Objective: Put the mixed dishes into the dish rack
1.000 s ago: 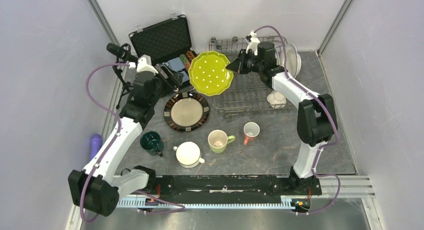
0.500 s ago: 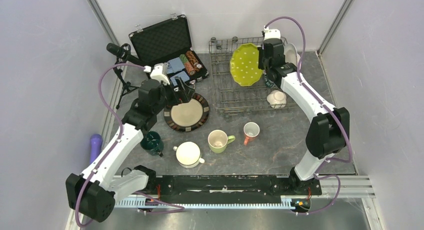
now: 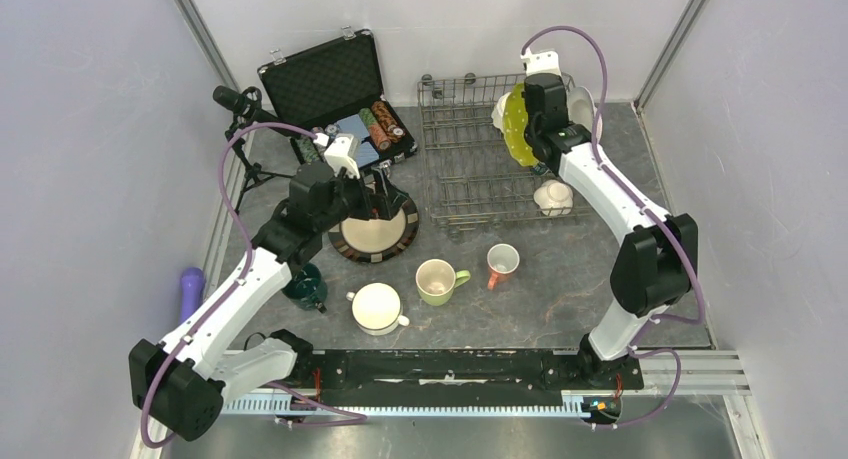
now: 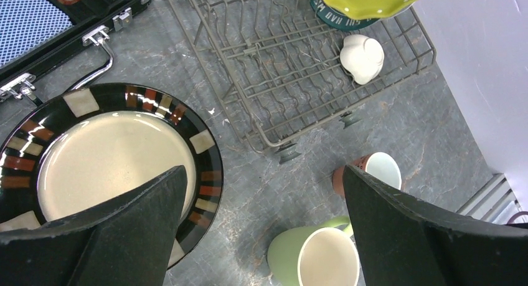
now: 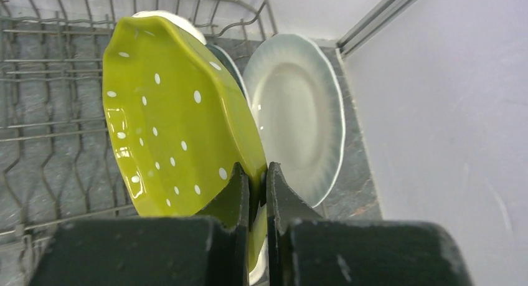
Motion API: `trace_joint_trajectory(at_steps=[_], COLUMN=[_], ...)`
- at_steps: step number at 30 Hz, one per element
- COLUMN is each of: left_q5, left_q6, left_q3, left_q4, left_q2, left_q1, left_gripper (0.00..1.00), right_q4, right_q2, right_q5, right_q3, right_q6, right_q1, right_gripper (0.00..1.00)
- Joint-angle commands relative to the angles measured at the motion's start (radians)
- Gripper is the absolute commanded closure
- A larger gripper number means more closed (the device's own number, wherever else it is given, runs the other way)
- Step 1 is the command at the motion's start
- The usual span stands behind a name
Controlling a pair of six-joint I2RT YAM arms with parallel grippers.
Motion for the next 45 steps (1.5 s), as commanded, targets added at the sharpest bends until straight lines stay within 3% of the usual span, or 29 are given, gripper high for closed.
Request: trace_joint_trajectory(at_steps=[1, 5, 11, 27, 45], left_q5=[-0.001, -0.005, -0.018, 0.002, -0.001], left_q6=[0.05, 0.041, 0.038, 0.037, 0.036], left_q3=[0.032, 0.04, 0.046, 0.052, 0.052], left_q4=[0.018, 0.008, -0.003, -0.013, -0.017], left_q2=[-0.015, -0.009, -0.016, -0.023, -0.025], left_q1=[-0.014, -0.016, -0.018, -0.019, -0.018], left_gripper=[0.0, 0.0, 0.0, 0.0, 0.0], right_q4=[0.264, 0.318, 0.321, 0.167, 0.134], right_q2=[0.001, 0.062, 0.124, 0.239, 0.304], right_q5=[0.213, 0.359, 0.405, 0.36, 0.455], right_q3=[0.109, 0.137, 0.163, 0.192, 0.209], right_q6=[-0.144, -0.256, -0.297, -0.122, -0.107], right_q1=[0.058, 0.106, 0.114, 0.115, 0.153], right_gripper=[1.0, 1.0, 1.0, 1.0, 0.97])
